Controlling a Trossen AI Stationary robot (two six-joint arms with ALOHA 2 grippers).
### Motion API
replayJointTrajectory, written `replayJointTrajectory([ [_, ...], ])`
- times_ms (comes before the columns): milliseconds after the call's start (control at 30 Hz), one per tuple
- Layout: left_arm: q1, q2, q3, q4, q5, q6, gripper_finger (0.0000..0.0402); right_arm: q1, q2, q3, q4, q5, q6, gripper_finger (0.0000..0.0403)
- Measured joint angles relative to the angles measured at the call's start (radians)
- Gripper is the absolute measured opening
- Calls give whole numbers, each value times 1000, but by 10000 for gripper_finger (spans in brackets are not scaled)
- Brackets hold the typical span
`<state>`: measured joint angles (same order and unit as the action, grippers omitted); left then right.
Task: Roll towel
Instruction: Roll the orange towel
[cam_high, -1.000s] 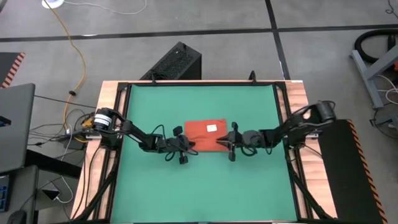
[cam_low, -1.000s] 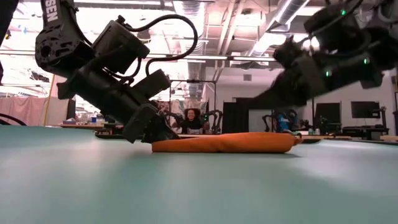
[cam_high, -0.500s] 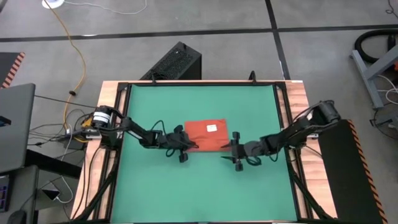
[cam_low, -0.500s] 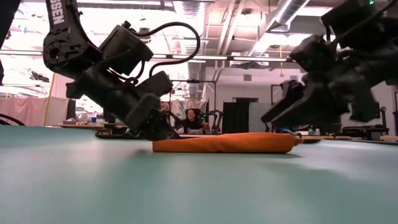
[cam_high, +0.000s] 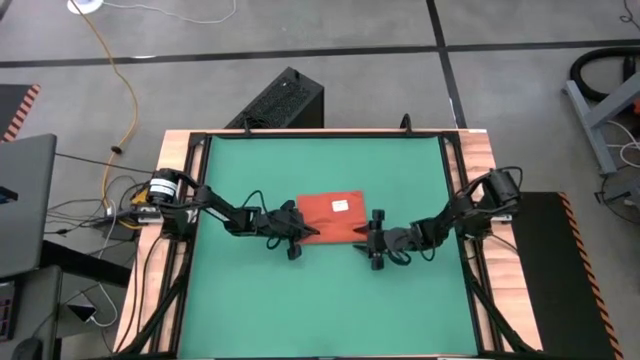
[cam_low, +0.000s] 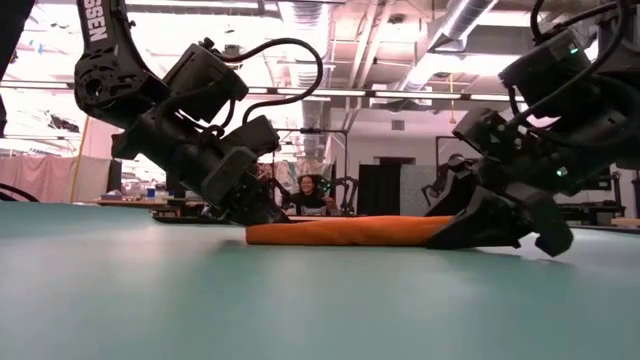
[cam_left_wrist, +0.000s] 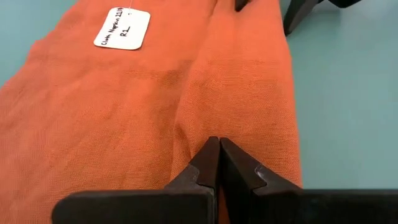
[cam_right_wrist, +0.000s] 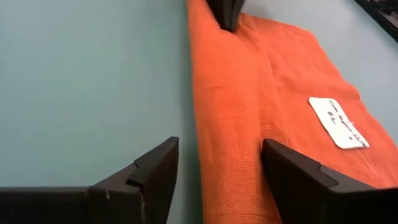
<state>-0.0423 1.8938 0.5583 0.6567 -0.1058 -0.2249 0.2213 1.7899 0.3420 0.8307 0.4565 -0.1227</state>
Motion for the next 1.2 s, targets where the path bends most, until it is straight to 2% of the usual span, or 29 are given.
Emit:
replayJointTrajectory([
  [100, 10, 0, 0, 0, 26, 2, 0, -10, 26, 0, 3, 23, 24, 237],
  [200, 21, -1, 0, 0, 55, 3, 0, -10, 27, 2, -11, 38, 49, 197],
  [467, 29, 0, 1, 2, 167, 17, 0, -1, 26, 0, -32, 68, 158, 38],
  [567, 29, 0, 2, 2, 205, 2, 0, -2, 23, 8, -45, 25, 245, 29],
  [633, 29, 0, 2, 1, 232, -1, 0, -18, 4, 27, -86, -62, 352, 29],
  [733, 28, 0, 2, 0, 244, -1, 0, -54, -45, 67, -185, -288, 532, 29],
  [800, 28, 0, 2, 0, 244, -2, 0, -70, -90, 103, -277, -435, 653, 29],
  [933, 28, 0, 2, 0, 249, -2, 0, -119, -182, 194, -518, -649, 832, 29],
  [1033, 27, 1, 2, 1, 296, -4, 0, -175, -233, 262, -704, -753, 907, 29],
  [1200, 27, 1, 2, -10, 350, 1, 0, -285, -265, 329, -864, -865, 922, 29],
])
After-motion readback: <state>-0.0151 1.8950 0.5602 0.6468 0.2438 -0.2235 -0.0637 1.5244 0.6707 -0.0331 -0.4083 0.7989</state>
